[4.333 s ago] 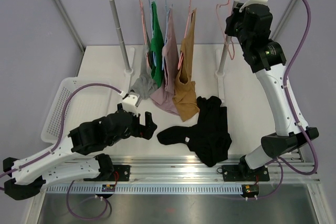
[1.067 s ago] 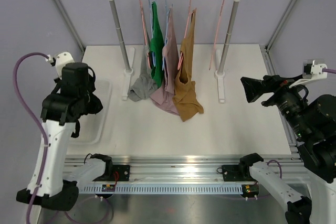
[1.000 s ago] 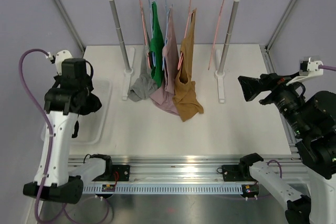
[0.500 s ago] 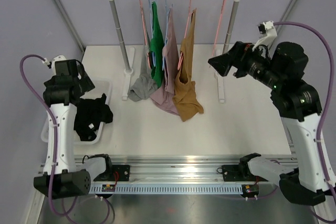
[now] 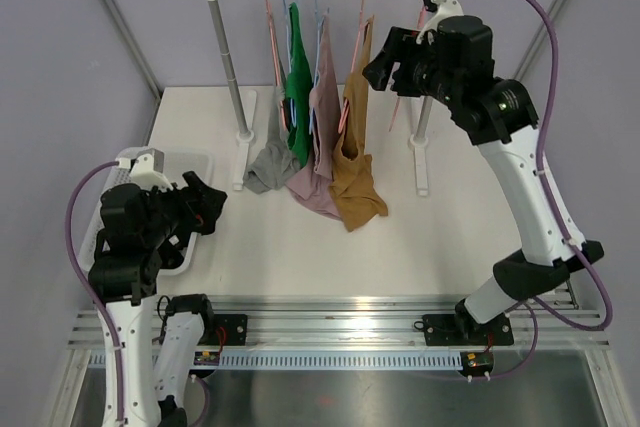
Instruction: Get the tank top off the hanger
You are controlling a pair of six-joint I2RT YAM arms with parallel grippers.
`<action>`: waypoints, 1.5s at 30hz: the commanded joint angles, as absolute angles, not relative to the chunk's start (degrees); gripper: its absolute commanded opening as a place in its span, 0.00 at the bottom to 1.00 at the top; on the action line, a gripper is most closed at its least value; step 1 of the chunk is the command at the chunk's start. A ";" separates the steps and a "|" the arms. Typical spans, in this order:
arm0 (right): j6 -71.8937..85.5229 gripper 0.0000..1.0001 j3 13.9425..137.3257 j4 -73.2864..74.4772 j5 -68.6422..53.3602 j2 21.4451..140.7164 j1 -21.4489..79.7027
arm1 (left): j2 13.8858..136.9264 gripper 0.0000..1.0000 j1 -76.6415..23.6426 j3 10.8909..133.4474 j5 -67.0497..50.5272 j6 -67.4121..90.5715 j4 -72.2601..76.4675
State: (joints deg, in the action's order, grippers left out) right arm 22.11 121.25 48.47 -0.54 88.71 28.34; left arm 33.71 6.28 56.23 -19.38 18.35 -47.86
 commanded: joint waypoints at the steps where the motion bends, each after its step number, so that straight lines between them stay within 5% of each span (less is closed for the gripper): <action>1: 19.42 0.72 127.52 50.45 10.45 94.46 30.06 | 30.24 0.99 5.28 52.75 -25.41 18.01 -43.08; 15: 16.18 0.64 148.35 51.77 17.84 115.65 30.85 | 23.82 0.99 4.48 48.34 -23.73 19.25 -40.34; 25: 14.06 0.14 145.02 49.30 22.06 115.05 30.76 | 23.91 0.99 4.40 47.55 -24.61 19.42 -39.73; 30: 12.13 0.18 146.25 49.22 21.71 115.14 30.85 | 24.17 0.99 4.04 47.37 -25.05 19.51 -39.55; 35: 9.59 0.01 148.35 49.13 22.15 116.54 30.85 | 24.17 0.99 3.78 47.37 -25.14 19.51 -39.46; 45: 5.80 0.00 147.40 44.04 20.48 111.27 30.85 | 24.52 0.99 3.60 47.20 -25.84 19.42 -39.29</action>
State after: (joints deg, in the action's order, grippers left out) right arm 8.73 146.82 51.44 20.12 117.01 30.41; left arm 24.45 3.99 47.22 -23.62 19.16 -42.22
